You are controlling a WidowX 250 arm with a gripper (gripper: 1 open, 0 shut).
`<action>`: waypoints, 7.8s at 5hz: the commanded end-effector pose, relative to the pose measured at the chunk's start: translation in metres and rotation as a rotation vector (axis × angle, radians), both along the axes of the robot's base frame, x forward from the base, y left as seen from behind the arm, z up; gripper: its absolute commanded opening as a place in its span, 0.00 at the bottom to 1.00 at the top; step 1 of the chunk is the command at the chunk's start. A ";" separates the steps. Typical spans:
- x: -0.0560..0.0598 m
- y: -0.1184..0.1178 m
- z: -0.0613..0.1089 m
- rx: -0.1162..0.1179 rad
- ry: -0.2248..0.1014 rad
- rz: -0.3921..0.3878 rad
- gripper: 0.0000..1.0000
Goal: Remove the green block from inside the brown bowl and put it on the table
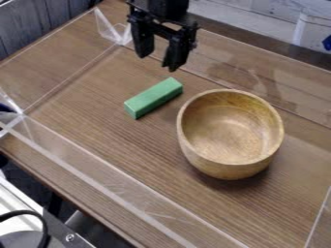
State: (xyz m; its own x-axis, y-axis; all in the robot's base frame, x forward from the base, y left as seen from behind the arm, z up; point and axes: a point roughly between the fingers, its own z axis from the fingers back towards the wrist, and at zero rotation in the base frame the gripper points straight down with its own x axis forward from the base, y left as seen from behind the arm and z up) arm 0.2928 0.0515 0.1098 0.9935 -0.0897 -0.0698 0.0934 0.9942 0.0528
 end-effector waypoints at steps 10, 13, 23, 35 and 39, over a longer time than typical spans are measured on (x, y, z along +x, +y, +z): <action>-0.009 0.012 0.013 0.028 -0.120 0.042 1.00; 0.009 0.025 0.013 0.016 -0.200 0.114 1.00; -0.007 0.016 0.017 0.018 -0.138 -0.068 1.00; 0.008 0.054 -0.008 -0.023 -0.129 0.090 1.00; -0.069 0.087 -0.041 -0.005 -0.044 0.248 0.00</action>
